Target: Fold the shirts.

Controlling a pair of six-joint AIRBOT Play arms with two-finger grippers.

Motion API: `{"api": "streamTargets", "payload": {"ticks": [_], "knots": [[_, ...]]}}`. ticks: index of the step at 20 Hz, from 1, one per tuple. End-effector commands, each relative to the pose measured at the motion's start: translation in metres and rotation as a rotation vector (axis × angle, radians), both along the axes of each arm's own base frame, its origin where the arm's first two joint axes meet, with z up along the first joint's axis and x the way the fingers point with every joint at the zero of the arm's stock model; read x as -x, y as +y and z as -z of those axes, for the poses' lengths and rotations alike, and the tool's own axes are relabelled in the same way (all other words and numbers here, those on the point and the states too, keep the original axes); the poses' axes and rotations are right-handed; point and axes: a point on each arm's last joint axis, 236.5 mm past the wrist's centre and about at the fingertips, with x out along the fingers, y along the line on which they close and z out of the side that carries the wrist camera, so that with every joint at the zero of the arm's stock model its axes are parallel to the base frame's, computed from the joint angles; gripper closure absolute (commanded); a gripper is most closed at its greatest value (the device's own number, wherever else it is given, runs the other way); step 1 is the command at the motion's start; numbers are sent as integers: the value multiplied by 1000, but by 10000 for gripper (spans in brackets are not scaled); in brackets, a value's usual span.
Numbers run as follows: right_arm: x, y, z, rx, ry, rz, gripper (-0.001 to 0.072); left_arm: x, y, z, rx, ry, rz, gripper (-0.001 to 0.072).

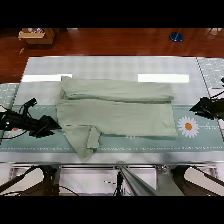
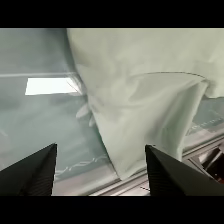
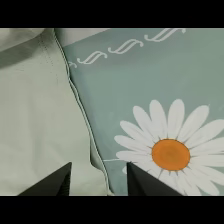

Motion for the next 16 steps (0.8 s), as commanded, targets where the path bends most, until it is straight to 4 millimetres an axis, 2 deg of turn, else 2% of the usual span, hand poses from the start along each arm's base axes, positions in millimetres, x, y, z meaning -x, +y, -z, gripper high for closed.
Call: {"api": "streamTargets", "payload": {"ticks": [1, 5, 6, 7, 8, 9, 11, 12, 14, 16], "knots": [[-1, 3, -1, -13, -10, 5, 279, -8, -14, 16, -48, -39, 10, 78], [1, 4, -1, -18, -5, 0, 279, -20, -42, 29, -51, -50, 33, 79], [1, 4, -3, -16, -8, 1, 279, -21, -50, 32, -43, -46, 45, 112], [1, 4, -5, -11, -16, 1, 279, -18, -57, 36, -37, -32, 65, 316], [0, 3, -8, -3, -25, 1, 279, -13, -62, 40, -32, -11, 88, 592], [0, 3, -10, 2, -31, 1, 279, -9, -65, 42, -26, 7, 101, 665], [5, 4, -11, 7, -19, -9, 277, -6, -62, 42, -29, 12, 110, 686], [13, 1, -7, 18, 11, -18, 239, -6, -60, 42, -27, 17, 105, 686], [35, 0, 9, -16, 75, 16, 236, -6, -55, 40, -18, 26, 85, 686], [56, 11, 28, -112, 122, 78, 222, -6, -51, 39, -9, 19, 84, 686]]}}
